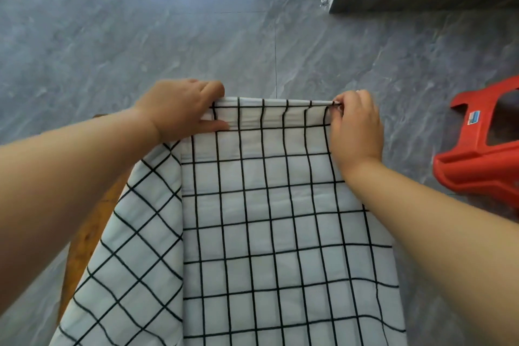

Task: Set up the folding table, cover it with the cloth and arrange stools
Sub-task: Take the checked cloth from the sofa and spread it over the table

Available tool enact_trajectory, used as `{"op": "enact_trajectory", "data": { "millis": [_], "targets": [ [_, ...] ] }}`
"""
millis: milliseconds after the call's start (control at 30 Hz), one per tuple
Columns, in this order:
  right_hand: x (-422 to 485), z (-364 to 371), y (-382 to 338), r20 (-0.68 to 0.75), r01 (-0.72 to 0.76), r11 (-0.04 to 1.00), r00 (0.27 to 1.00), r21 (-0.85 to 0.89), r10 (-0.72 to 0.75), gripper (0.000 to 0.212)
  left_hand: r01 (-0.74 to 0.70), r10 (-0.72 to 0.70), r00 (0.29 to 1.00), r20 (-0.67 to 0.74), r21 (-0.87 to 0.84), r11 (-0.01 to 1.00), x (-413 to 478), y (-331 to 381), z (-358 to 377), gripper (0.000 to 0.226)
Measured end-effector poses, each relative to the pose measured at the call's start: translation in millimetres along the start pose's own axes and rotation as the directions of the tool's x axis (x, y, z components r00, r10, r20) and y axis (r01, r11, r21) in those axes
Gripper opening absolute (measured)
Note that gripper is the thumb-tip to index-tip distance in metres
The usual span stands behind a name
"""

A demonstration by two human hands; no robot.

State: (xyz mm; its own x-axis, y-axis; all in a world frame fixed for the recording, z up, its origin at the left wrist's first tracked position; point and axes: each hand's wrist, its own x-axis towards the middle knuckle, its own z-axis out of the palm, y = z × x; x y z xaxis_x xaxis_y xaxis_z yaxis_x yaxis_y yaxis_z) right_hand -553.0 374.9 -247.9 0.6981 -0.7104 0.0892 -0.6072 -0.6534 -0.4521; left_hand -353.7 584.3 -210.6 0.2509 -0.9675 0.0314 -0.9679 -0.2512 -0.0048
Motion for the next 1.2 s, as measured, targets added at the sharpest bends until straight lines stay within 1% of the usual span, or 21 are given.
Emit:
{"op": "enact_trajectory", "data": {
  "millis": [100, 200, 233, 300, 367, 400, 467, 567, 633, 700, 767, 867, 933, 1000, 1100, 1200],
  "targets": [
    [18.3, 2.4, 1.2, 0.034, -0.018, 0.998, 0.999, -0.054, 0.020, 0.015, 0.083, -0.084, 0.996, 0.027, 0.040, 0.996, 18.3, -4.5, 5.6, 0.054],
    [20.8, 9.0, 4.8, 0.078, 0.019, 0.995, 0.997, -0.100, -0.012, 0.018, 0.192, -0.199, 0.974, 0.106, 0.076, 0.978, 25.9, -0.1, 17.6, 0.060],
    [18.6, 11.8, 6.6, 0.097, 0.041, 0.992, 0.995, -0.116, -0.030, 0.023, 0.221, -0.229, 0.965, 0.127, 0.075, 0.972, 26.3, 1.7, 21.9, 0.063],
    [9.8, 16.0, 8.6, 0.114, 0.051, 0.991, 0.993, -0.125, -0.037, 0.042, 0.284, -0.290, 0.944, 0.156, 0.056, 0.957, 25.2, 4.7, 27.3, 0.068],
    [-6.8, 15.7, 4.8, 0.074, 0.040, 0.995, 0.997, -0.097, -0.032, 0.059, 0.362, -0.364, 0.915, 0.175, 0.044, 0.931, 21.2, 8.1, 27.5, 0.073],
    [-17.6, 14.8, 0.7, 0.057, 0.063, 0.995, 0.997, -0.077, -0.058, 0.061, 0.393, -0.394, 0.903, 0.172, 0.040, 0.919, 18.0, 10.0, 27.0, 0.075],
    [-41.9, 11.7, -12.0, 0.078, 0.171, 0.985, 0.983, -0.039, -0.167, 0.057, 0.416, -0.413, 0.901, 0.132, 0.007, 0.909, 8.2, 15.5, 23.9, 0.073],
    [-75.0, 10.6, -35.8, 0.199, 0.306, 0.951, 0.930, 0.040, -0.308, 0.051, 0.402, -0.399, 0.915, 0.054, -0.079, 0.912, -13.3, 27.2, 17.8, 0.067],
    [-90.1, 14.8, -51.0, 0.279, 0.367, 0.927, 0.885, 0.076, -0.373, 0.050, 0.427, -0.424, 0.904, 0.055, -0.120, 0.896, -34.1, 35.5, 14.2, 0.068],
    [-99.7, 22.1, -61.9, 0.352, 0.426, 0.902, 0.835, 0.073, -0.423, 0.050, 0.461, -0.453, 0.888, 0.086, -0.141, 0.876, -61.0, 42.0, 13.4, 0.070],
    [-104.1, 27.2, -69.2, 0.408, 0.449, 0.893, 0.808, 0.038, -0.424, 0.050, 0.481, -0.470, 0.876, 0.106, -0.156, 0.862, -92.2, 45.7, 14.7, 0.070],
    [-107.3, 28.8, -79.0, 0.487, 0.417, 0.908, 0.801, -0.038, -0.348, 0.047, 0.553, -0.533, 0.832, 0.153, -0.176, 0.814, -138.2, 49.7, 13.3, 0.073],
    [-110.1, 27.3, -89.1, 0.499, 0.397, 0.915, 0.807, -0.065, -0.315, 0.048, 0.601, -0.576, 0.799, 0.174, -0.202, 0.773, -166.0, 54.9, 10.4, 0.074],
    [-117.1, 25.3, -103.8, 0.507, 0.406, 0.912, 0.799, -0.059, -0.323, 0.052, 0.633, -0.603, 0.774, 0.194, -0.232, 0.739, -191.3, 63.0, 7.0, 0.076],
    [-135.8, 27.7, -132.9, 0.497, 0.451, 0.892, 0.769, 0.021, -0.401, 0.060, 0.673, -0.640, 0.739, 0.209, -0.278, 0.686, -227.5, 77.8, 2.9, 0.077],
    [-158.4, 38.3, -161.0, 0.418, 0.538, 0.840, 0.747, 0.076, -0.517, 0.061, 0.718, -0.683, 0.693, 0.232, -0.311, 0.623, -265.3, 92.4, 0.7, 0.078]
  ]
}}
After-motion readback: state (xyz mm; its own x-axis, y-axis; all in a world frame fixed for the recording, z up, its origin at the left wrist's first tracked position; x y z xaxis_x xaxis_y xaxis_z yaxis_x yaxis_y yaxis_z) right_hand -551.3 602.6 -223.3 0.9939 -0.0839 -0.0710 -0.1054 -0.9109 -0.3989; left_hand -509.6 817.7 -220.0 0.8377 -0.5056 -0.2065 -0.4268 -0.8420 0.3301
